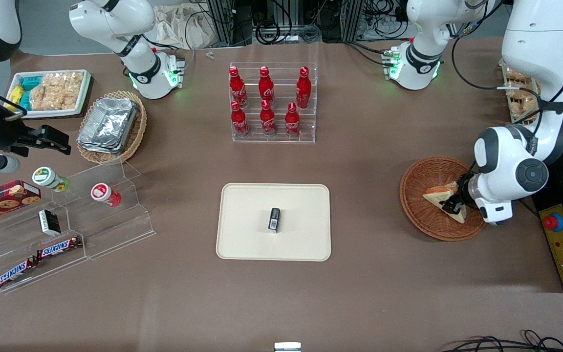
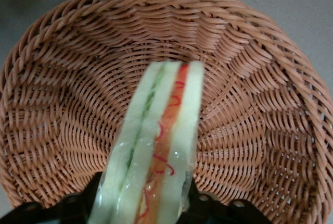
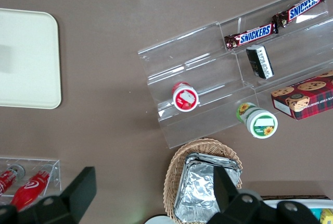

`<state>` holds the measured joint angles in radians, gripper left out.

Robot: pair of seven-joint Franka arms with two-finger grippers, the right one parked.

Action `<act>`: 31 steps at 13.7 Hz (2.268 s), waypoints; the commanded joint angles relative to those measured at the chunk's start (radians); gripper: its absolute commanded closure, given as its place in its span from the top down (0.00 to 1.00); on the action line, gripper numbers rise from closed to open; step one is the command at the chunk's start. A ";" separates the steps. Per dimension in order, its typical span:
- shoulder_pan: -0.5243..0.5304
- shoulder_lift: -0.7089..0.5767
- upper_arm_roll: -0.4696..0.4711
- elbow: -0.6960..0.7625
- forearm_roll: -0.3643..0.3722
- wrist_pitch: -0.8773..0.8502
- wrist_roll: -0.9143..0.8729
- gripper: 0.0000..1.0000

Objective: Place sandwich from basket to tray
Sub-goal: 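Lower the left gripper and close it on the wrapped sandwich, then lift the sandwich out of the basket with the left gripper, then carry the sandwich over the cream tray beside the black box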

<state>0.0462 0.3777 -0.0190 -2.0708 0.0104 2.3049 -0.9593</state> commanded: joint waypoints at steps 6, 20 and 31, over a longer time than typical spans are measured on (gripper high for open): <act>-0.016 -0.125 -0.019 0.312 -0.006 -0.509 0.163 0.00; -0.261 0.094 -0.374 0.477 0.012 -0.282 0.323 0.00; -0.332 0.349 -0.369 0.480 0.221 -0.025 0.260 0.92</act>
<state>-0.2788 0.7092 -0.3893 -1.6158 0.2001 2.2781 -0.6895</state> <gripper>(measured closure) 0.736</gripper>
